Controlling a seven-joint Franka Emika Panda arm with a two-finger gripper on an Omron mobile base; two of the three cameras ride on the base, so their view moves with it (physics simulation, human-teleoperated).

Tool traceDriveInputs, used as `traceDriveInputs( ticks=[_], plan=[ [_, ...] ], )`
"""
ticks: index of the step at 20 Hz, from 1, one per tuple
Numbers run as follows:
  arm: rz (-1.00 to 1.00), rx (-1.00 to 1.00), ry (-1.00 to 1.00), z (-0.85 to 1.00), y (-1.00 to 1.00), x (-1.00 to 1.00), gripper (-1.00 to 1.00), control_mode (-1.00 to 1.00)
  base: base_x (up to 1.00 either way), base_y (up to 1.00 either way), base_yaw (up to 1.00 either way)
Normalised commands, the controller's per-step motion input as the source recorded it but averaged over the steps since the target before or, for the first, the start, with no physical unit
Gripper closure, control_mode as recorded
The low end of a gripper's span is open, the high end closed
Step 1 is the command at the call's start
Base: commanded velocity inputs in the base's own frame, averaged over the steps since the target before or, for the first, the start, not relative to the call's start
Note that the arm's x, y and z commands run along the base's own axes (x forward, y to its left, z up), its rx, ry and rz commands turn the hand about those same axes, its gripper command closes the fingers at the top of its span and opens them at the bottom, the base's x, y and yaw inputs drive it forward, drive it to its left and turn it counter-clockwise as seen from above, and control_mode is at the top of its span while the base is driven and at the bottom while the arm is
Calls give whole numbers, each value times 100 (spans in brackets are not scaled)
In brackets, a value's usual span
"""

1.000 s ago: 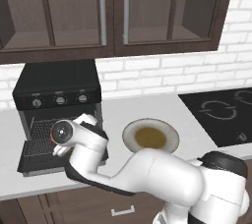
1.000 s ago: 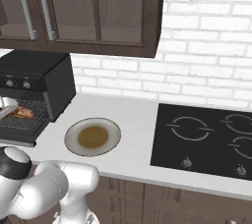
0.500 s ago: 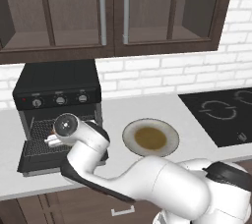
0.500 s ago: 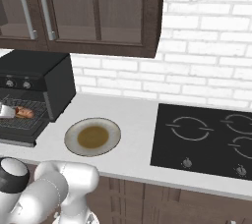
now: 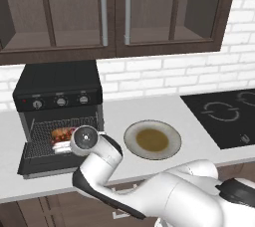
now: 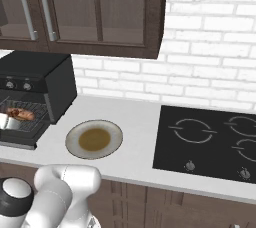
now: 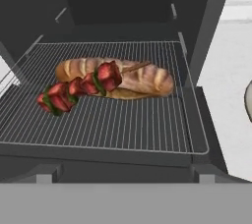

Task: Pick up the kebab skewer and baguette bread, and place them inside the toaster oven. Close the toaster oven door and start by setting the timer.

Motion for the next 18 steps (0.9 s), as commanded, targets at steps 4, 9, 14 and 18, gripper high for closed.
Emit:
traceDriveInputs(
  ticks=[4,9,14,18],
  plan=[
    [0,0,-4,-1,7,0,-100,-100,0,0,0],
    [-3,6,0,0,14,0,-100,-100,0,0,0],
    [-2,0,0,0,18,5,-100,-100,0,0,0],
    [0,0,0,0,1,12,-100,-100,0,0,0]
  ],
)
